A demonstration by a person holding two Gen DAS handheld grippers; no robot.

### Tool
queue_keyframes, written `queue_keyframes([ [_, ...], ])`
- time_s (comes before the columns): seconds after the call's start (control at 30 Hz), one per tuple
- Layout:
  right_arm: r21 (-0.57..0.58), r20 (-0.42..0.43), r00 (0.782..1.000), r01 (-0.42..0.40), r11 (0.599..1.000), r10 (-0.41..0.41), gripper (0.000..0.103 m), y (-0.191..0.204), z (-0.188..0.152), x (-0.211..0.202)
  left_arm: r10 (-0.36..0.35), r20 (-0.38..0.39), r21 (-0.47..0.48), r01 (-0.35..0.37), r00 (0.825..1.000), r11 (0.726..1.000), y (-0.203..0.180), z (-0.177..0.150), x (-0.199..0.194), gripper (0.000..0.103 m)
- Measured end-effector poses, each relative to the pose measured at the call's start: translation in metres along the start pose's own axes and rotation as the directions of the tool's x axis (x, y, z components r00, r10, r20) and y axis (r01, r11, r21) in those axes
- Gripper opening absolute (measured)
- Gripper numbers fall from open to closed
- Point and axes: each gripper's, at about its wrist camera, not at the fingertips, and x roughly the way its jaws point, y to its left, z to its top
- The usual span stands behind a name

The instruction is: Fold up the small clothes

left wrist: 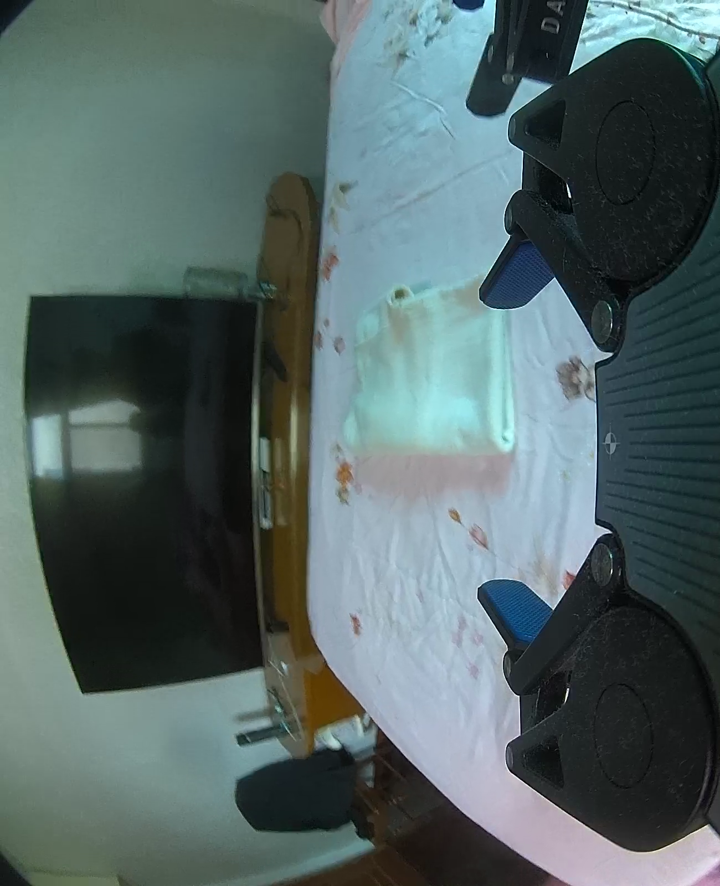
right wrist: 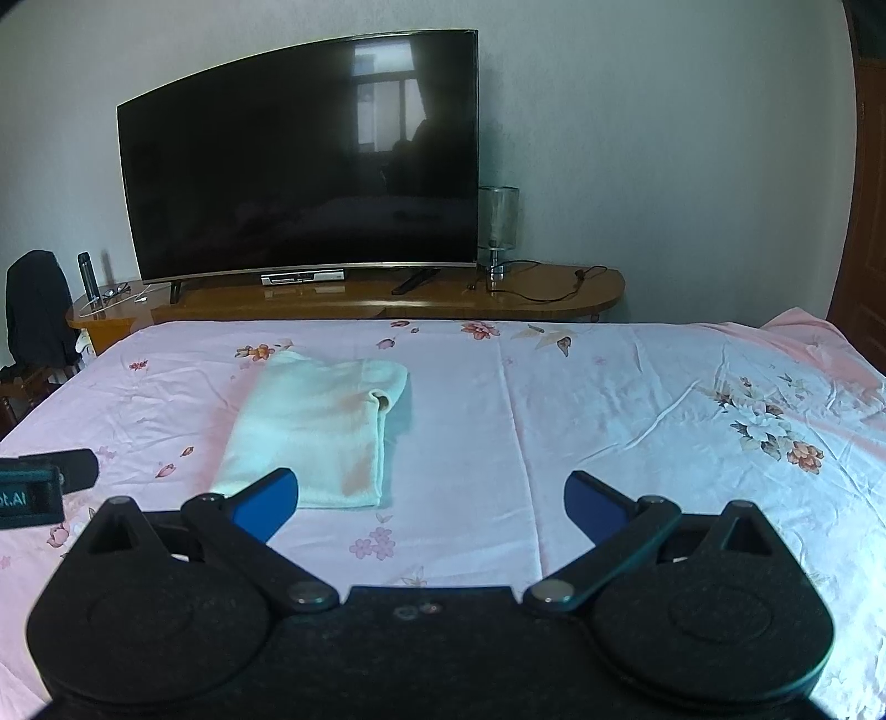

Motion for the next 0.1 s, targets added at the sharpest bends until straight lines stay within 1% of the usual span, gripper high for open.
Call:
queue_keyframes([
  [0.03, 0.001, 0.002, 1.000, 0.001, 1.000, -0.001, 0.103, -0.0001, -0.0001, 0.0004, -0.010, 0.015, -0.001, 0.010, 1.000, 1.000, -0.0008, -0.0003, 0.0003, 0.103],
  [0.1, -0.001, 0.001, 1.000, 0.004, 1.000, -0.004, 0.103, 0.0000, -0.0001, 0.0029, -0.011, 0.017, 0.007, 0.011, 1.000, 1.000, -0.0040, 0.0011, 0.0046, 0.103],
])
